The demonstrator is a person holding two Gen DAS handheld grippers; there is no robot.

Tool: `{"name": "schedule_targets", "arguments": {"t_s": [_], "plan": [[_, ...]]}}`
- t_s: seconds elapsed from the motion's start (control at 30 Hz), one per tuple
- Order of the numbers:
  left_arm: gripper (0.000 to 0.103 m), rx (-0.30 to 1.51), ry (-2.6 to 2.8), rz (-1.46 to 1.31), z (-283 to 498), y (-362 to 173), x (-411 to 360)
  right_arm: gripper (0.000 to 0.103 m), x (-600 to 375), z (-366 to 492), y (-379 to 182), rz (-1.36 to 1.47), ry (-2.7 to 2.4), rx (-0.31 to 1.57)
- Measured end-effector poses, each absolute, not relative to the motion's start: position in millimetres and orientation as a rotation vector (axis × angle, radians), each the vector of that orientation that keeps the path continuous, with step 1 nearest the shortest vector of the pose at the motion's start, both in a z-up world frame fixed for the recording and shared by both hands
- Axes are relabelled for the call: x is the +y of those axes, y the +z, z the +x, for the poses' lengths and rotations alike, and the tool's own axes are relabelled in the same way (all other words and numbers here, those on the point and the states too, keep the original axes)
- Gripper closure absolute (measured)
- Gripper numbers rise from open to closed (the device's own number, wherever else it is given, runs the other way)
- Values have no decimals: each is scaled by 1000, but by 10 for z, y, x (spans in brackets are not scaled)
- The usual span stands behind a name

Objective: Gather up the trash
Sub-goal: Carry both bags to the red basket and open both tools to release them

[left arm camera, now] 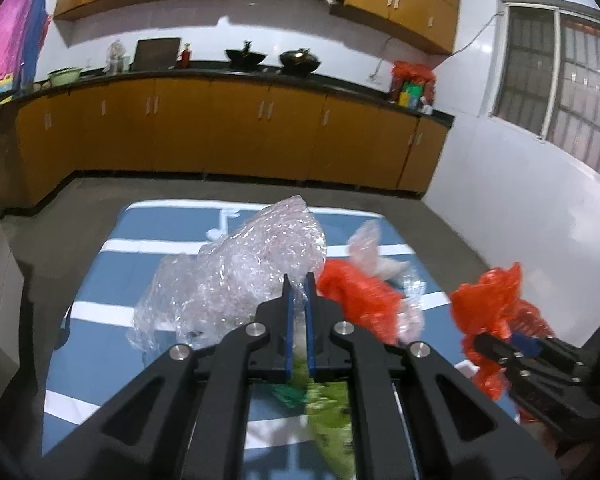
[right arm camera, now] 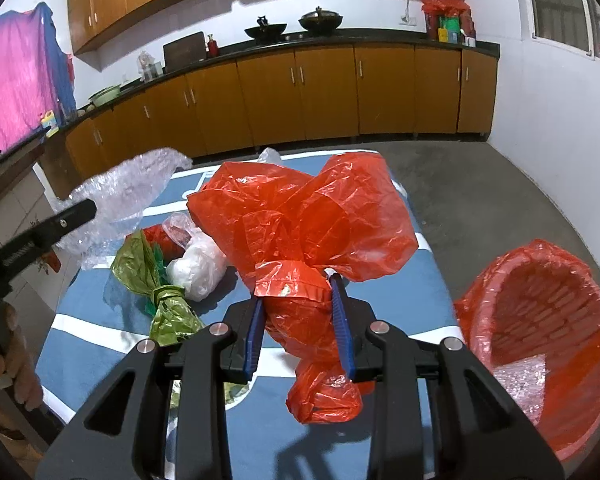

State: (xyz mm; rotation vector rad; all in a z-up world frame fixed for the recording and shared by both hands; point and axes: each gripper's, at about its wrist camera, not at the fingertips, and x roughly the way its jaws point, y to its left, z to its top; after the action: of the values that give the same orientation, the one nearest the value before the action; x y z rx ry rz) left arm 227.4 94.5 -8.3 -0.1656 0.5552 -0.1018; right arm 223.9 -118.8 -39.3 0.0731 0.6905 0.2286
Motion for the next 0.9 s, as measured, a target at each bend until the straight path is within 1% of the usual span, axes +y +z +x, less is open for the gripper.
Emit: {"name": "schedule_targets", "arguments": {"t_s": [0.2, 0.4, 0.9], "plan": [[97, 520, -208, -170, 2134, 198, 624, 71, -1422, 2139, -285, 80, 185, 672], [97, 506, -307, -156, 2046, 351, 221, 71, -1737, 2036, -225, 105, 115, 662], [97, 538, -540, -114, 1957, 343, -876, 71, -2788, 1695, -208, 174, -95, 654]]}}
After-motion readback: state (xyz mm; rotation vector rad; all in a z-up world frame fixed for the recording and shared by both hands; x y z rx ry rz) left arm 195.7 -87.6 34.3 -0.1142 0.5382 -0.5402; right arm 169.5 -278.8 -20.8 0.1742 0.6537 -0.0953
